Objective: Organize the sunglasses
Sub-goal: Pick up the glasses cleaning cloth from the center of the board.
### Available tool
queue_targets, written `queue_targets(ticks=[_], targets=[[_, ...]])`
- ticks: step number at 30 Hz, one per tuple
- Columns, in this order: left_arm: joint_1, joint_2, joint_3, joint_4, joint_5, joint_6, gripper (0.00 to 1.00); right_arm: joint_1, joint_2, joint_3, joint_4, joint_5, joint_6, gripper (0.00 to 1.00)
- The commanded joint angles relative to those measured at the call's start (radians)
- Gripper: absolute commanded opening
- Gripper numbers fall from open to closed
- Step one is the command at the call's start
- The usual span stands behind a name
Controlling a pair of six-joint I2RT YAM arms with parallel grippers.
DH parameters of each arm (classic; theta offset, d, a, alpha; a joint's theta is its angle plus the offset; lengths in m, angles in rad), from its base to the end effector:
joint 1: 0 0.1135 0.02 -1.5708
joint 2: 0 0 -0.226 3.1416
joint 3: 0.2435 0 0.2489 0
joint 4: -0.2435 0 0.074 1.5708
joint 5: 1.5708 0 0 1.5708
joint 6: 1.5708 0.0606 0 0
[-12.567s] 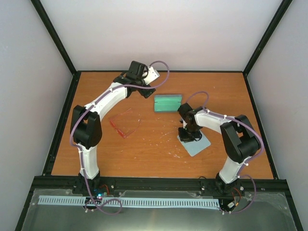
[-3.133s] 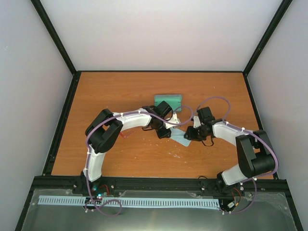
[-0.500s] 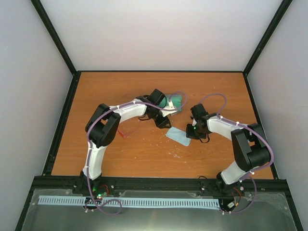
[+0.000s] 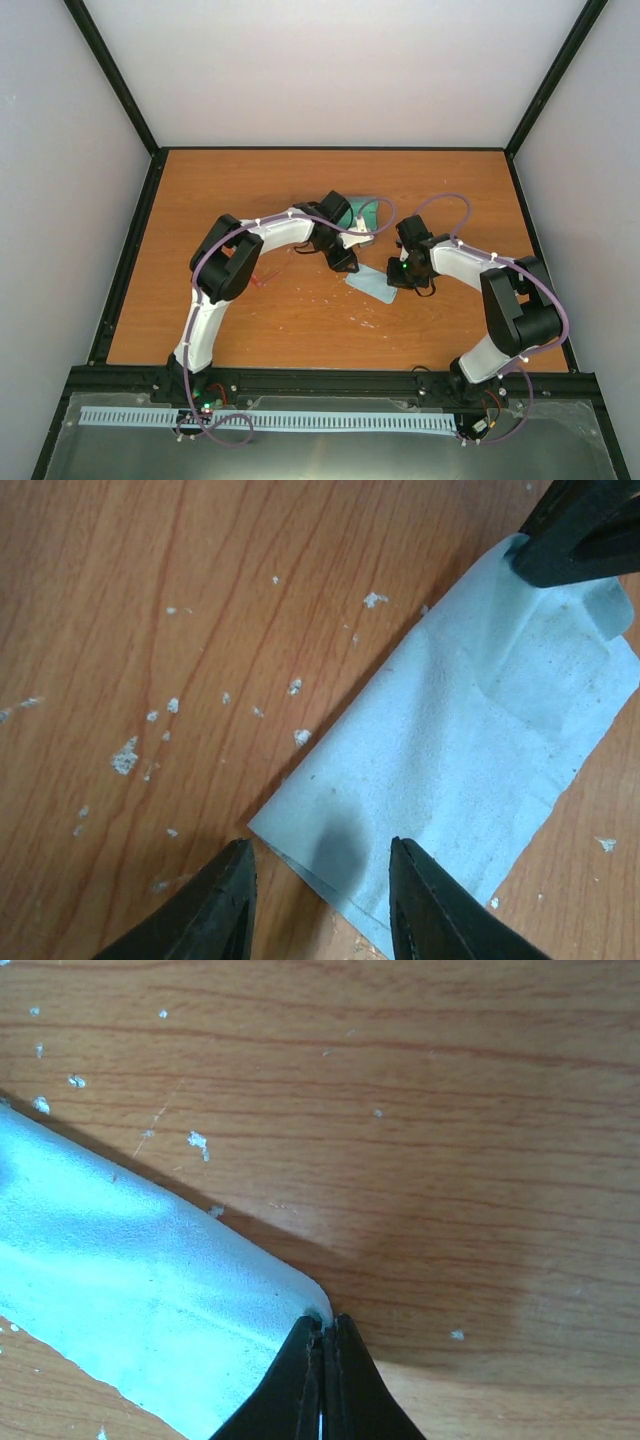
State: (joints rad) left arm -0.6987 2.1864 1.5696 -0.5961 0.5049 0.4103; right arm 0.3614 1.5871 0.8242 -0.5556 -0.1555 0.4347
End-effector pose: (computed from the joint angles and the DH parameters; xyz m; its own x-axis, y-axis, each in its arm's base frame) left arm 0.3079 -0.2970 0.0883 -0.3813 0.7763 -0.5020 0.9213 0.2742 -0.2757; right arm 0.2522 0.1054 0.0863 -0.9839 0.0729 -0.1633 0.0318 0.9700 0.2411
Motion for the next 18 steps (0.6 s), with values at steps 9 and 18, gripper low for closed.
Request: queue_targets(ticks=[9, 18], targets=[[-0.022, 0.04, 0.066, -0.023, -0.019, 0.01, 0.26, 0.007, -0.001, 0.023, -0.011, 0.009, 0.002, 0.03], [-0.027, 0.045, 0.068, -0.024, -0.028, 0.011, 0.1, 0.006, -0.004, 0.027, -0.012, 0.012, 0.004, 0.03]])
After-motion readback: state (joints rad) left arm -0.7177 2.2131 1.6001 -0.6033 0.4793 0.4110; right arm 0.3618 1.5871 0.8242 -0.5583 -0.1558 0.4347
